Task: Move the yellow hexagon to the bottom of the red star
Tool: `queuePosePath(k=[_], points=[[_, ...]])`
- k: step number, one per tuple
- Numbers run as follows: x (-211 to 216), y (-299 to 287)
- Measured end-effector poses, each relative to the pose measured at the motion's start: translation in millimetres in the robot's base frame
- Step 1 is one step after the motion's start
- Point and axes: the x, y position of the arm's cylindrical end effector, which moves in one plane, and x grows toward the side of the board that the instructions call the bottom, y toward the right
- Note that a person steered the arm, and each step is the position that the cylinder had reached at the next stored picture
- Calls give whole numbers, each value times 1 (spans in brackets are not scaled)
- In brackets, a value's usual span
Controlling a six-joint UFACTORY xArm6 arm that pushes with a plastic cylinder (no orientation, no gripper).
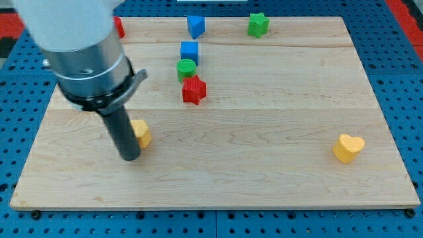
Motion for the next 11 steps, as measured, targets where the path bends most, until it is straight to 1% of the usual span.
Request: queuePosePath(k=[1,2,3,4,6,7,9,10,11], points=[[5,-16],[4,-47],[-14,-49],[-20,-37],[-23,34],[-23,31],[-55,12],[-55,34],[-55,40]])
